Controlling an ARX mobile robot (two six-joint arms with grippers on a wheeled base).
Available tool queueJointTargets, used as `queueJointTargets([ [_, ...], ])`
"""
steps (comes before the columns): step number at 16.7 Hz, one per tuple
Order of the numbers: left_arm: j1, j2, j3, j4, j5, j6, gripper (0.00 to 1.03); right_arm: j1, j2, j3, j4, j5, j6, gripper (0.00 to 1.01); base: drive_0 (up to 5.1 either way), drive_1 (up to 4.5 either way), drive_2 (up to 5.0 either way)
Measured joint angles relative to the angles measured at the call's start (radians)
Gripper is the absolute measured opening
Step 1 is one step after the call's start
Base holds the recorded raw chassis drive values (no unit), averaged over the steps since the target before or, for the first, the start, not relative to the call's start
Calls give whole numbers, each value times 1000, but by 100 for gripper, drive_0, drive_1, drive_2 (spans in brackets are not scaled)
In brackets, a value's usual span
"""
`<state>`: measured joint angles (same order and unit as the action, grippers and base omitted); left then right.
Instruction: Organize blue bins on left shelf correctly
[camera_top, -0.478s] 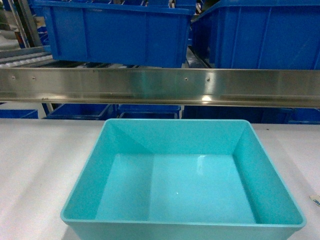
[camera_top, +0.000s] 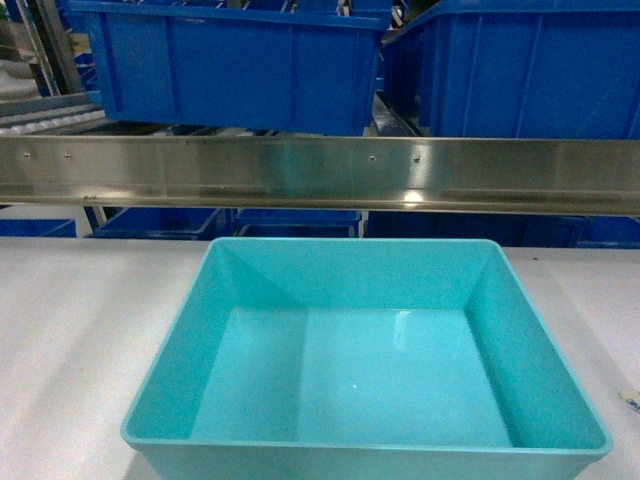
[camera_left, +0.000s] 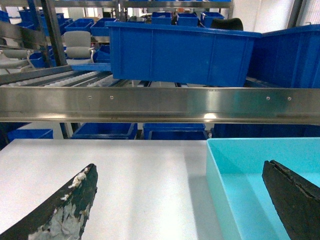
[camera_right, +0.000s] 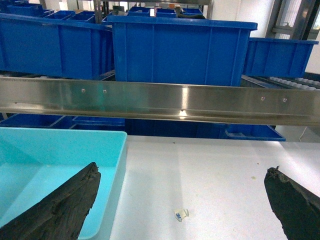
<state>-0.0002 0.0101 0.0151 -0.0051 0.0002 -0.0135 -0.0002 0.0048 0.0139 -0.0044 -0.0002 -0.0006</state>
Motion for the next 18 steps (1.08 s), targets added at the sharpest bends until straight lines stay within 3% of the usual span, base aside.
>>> queueJointTargets([
  [17,0,0,0,0,0,0,98,0,0,0,0,0,0,98,0,0,0],
  [18,0,0,0,0,0,2,92,0,0,0,0,0,0,88,0,0,0],
])
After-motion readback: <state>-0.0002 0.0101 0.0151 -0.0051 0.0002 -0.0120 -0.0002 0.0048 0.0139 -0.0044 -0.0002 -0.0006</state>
